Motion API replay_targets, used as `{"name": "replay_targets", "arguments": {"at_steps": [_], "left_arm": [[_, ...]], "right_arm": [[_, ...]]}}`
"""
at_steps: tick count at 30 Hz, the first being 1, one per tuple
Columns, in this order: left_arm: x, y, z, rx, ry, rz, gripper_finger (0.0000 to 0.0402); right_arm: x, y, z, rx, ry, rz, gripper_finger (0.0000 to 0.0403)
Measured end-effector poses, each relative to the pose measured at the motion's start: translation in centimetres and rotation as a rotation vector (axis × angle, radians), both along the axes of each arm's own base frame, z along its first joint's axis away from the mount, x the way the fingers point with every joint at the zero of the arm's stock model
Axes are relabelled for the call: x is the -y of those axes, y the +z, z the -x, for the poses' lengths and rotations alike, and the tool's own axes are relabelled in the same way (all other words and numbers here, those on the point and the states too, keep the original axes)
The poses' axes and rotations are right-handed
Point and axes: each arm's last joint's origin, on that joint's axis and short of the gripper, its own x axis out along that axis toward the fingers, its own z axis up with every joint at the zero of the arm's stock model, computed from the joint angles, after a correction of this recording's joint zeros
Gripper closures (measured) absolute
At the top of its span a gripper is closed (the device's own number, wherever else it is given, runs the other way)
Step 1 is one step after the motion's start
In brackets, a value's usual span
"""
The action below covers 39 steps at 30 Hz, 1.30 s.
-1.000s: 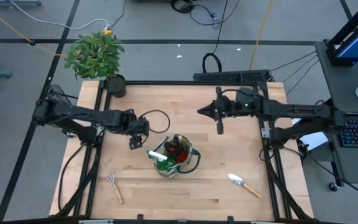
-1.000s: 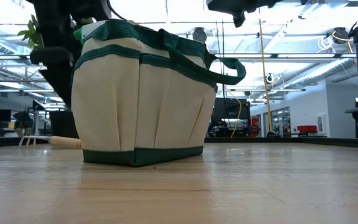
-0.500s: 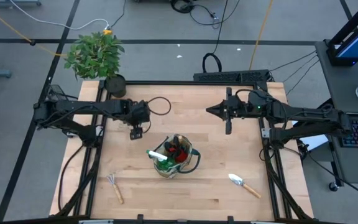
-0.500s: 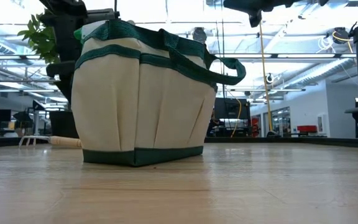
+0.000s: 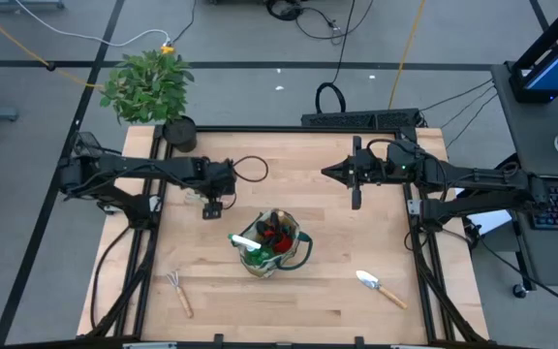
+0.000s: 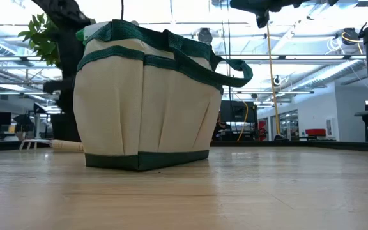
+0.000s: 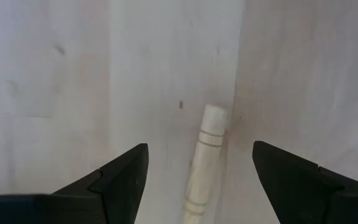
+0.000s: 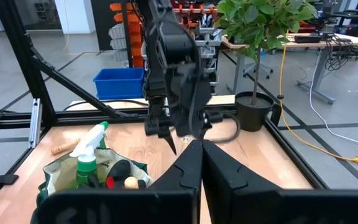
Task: Pick & Place Garden tools in Gardening bag
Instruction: Put the top hand rake into the gardening bag
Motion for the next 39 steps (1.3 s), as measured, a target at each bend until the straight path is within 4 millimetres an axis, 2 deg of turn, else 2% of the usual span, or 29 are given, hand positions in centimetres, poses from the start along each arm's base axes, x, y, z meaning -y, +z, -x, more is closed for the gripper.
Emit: {"name": "replay_targets", "arguments": {"at_steps": [5,11,20,23,33,39], "left_arm": [[-0.3,-1.9,0.4,-0.038,0.024,-0.007,0.0105],[-0.5,-2.9,0.7,-0.036,0.028,0.014,0.0105],[-0.6,-4.5,-0.1,-0.015,0.044,0.066,0.0113],[-0.6,-4.8,-0.2,-0.022,0.045,0.083,0.0147],[-0.6,-4.8,-0.5,0.02,0.147,0.123,0.0327],[-0.6,-4.3,-0.4,0.055,0.211,0.117,0.0335]], "right_arm": [[0.0,0.0,0.0,-0.001,0.0,0.001,0.0403],[0.0,0.0,0.0,0.0,0.0,-0.001,0.0403],[0.1,0.0,0.0,0.003,-0.025,-0.01,0.0403],[0.0,0.0,0.0,0.002,-0.024,-0.014,0.0403],[0.0,0.0,0.0,0.002,-0.024,-0.015,0.0403],[0.0,0.0,0.0,0.001,-0.024,-0.014,0.0403]]}}
